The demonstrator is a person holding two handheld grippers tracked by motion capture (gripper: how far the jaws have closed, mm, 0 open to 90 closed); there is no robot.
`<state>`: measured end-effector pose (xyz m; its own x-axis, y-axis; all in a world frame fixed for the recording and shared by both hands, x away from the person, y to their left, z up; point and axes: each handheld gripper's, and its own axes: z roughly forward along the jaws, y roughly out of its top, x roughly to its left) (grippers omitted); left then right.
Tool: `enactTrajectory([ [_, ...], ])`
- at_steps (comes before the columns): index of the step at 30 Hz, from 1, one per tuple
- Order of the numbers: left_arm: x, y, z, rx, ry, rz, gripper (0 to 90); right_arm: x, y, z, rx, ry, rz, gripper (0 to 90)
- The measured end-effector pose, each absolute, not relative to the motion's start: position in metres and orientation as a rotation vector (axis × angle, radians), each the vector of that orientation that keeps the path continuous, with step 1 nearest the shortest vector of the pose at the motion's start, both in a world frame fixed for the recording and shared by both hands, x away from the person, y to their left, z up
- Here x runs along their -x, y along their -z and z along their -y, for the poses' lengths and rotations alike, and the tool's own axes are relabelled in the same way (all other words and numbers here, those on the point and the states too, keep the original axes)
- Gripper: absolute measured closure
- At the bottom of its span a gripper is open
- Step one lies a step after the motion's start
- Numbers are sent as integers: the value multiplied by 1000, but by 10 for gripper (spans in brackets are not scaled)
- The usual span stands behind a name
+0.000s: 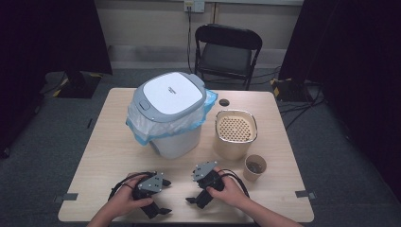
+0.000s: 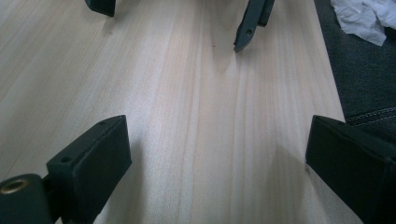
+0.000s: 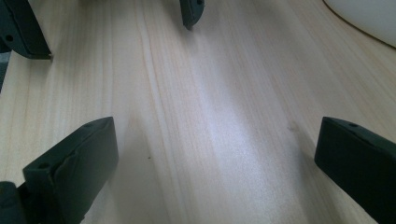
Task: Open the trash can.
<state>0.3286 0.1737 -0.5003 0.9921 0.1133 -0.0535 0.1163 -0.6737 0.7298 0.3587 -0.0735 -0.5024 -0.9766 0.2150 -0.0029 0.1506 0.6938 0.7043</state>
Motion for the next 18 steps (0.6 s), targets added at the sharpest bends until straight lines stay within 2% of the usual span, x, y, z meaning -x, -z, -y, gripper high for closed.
enactTrajectory([
  [4, -329, 498, -173, -2329, 12, -180, 75, -359, 502, 74, -302, -1158, -2813, 0],
  [7, -331, 494, -176, -2330, 37, -232, 171, -359, 502, 74, -300, -1159, -2813, 0],
  [18, -334, 473, -182, -2281, 79, -342, 176, -359, 502, 74, -301, -1158, -2813, 0],
])
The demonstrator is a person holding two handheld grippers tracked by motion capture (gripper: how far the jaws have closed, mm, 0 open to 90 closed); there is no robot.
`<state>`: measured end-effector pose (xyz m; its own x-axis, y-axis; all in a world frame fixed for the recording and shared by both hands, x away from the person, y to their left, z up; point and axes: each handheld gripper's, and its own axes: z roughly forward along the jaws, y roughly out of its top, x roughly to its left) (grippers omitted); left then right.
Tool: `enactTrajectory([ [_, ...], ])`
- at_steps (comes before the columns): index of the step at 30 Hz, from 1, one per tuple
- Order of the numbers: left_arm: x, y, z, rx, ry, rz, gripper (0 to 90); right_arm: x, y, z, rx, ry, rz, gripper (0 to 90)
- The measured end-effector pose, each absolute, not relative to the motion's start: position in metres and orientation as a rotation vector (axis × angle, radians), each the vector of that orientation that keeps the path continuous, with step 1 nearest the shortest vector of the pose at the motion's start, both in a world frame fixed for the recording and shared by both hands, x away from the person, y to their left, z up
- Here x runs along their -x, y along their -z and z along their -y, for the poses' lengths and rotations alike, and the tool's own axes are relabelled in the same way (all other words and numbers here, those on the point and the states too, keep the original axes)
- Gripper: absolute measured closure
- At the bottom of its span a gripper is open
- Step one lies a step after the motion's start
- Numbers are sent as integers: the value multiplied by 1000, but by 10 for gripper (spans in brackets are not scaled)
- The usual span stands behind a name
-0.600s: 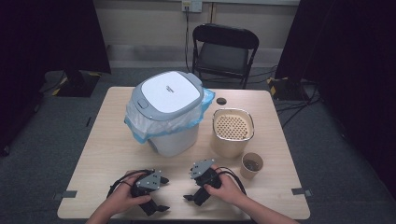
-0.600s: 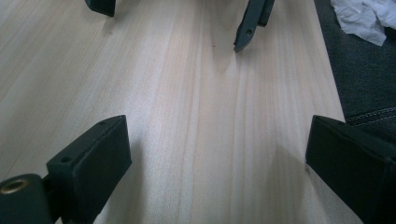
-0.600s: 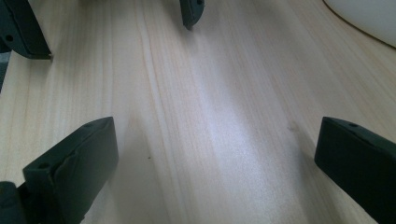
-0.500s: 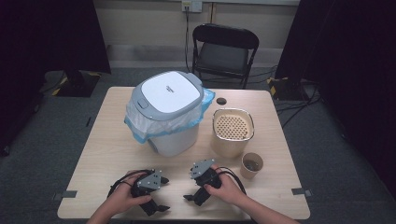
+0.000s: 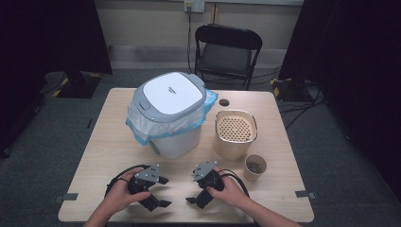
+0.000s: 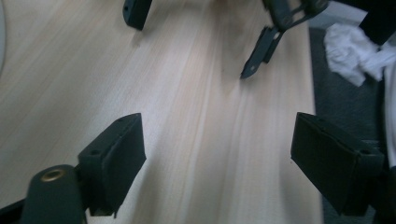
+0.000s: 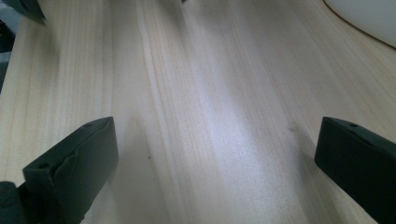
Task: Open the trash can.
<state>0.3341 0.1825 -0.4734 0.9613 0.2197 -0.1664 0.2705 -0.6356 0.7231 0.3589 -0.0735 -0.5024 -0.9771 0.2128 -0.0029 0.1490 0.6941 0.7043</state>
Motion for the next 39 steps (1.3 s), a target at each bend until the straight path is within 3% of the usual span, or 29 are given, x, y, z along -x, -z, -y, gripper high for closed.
enactTrajectory([
  [20, -345, 410, -216, -2213, 42, -576, 174, -359, 503, 73, -292, -1163, -2811, 0],
  [39, -350, 357, -243, -2234, -14, -604, 171, -359, 503, 73, -289, -1162, -2807, 0],
])
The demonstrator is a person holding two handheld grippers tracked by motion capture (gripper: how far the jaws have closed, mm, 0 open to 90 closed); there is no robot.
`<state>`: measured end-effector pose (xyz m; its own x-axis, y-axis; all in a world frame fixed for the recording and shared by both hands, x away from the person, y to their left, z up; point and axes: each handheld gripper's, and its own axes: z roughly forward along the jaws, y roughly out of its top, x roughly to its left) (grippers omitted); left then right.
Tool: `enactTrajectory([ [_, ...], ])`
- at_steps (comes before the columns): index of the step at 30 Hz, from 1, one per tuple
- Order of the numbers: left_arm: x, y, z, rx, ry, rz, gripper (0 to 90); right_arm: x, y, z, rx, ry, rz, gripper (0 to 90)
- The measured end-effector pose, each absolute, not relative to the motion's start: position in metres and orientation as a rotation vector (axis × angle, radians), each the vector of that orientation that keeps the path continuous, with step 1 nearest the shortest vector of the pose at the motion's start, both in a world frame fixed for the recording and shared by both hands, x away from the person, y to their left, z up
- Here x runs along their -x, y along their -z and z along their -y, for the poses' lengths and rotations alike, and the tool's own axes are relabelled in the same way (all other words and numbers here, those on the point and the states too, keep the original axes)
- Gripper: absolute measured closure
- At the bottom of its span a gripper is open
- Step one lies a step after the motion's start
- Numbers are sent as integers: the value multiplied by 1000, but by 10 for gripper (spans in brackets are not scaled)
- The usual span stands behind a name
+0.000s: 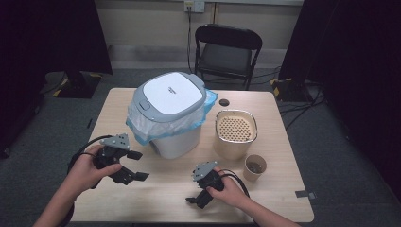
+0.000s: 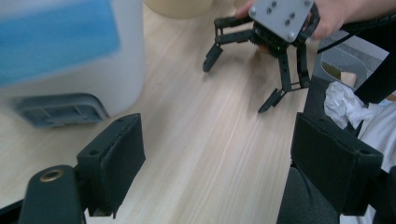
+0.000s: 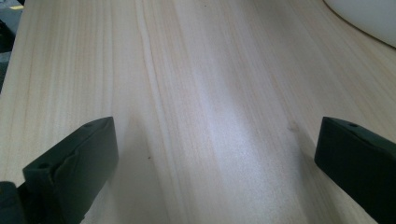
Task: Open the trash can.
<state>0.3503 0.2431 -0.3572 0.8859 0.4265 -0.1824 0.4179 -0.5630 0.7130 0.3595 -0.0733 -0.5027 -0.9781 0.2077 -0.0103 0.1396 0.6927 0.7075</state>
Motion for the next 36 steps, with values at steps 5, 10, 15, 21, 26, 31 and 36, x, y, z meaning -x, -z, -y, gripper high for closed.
enactTrajectory([
  [5, -352, 342, -249, -2228, -42, -620, 171, -359, 503, 73, -290, -1162, -2808, 0],
  [10, -353, 331, -254, -2235, -47, -624, 173, -359, 503, 73, -290, -1162, -2808, 0],
  [15, -357, 317, -256, -2238, -68, -631, 173, -360, 503, 73, -289, -1162, -2807, 0],
  [21, -362, 304, -257, -2242, -92, -626, 175, -359, 503, 73, -290, -1161, -2810, 0],
  [26, -368, 290, -253, -2248, -112, -606, 175, -360, 503, 73, -289, -1162, -2810, 0],
  [31, -372, 281, -250, -2252, -116, -595, 175, -360, 503, 73, -289, -1162, -2810, 0],
  [36, -378, 270, -246, -2239, -127, -582, 176, -359, 503, 73, -294, -1160, -2813, 0],
])
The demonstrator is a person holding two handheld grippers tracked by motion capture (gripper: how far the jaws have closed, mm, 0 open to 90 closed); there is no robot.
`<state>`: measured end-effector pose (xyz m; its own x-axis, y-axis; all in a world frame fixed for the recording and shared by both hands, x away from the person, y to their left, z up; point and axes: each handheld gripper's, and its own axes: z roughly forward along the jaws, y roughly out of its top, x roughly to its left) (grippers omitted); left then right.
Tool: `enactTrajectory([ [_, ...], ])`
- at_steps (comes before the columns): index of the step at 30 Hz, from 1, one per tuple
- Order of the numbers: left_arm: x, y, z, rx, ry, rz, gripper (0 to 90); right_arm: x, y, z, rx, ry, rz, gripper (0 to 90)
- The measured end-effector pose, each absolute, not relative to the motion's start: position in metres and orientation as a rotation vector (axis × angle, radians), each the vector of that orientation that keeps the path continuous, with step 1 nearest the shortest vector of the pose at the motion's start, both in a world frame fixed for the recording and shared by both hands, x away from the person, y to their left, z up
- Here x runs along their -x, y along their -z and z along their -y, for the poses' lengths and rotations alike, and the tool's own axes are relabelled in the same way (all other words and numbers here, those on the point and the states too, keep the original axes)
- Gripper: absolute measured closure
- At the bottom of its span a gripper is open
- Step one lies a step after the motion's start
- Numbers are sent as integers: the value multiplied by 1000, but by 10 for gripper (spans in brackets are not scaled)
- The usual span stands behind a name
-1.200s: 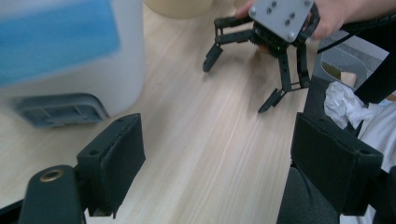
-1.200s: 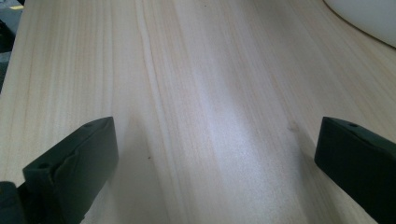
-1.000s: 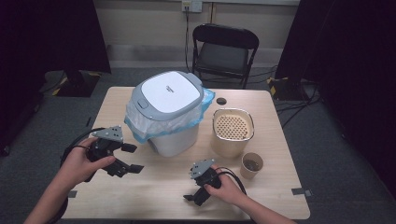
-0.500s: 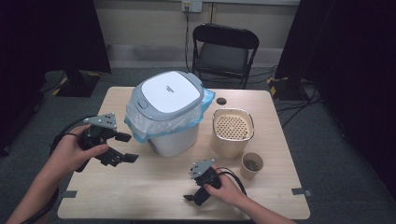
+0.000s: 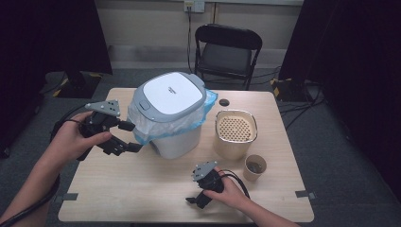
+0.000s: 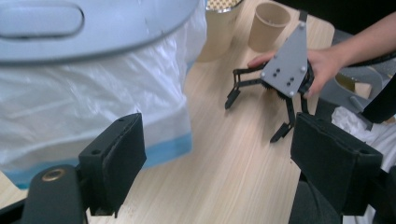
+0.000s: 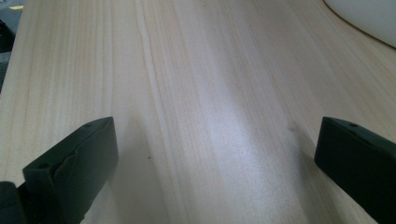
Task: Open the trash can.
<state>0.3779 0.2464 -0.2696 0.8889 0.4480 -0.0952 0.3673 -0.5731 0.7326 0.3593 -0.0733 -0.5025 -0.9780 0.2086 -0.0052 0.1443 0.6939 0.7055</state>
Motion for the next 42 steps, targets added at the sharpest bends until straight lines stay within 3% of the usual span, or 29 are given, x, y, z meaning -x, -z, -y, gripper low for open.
enactTrajectory([
  [26, -415, 237, -217, -2268, -144, -523, 175, -359, 503, 73, -292, -1163, -2814, 0],
  [42, -439, 247, -213, -2283, -212, -566, 176, -360, 503, 73, -287, -1164, -2811, 0],
])
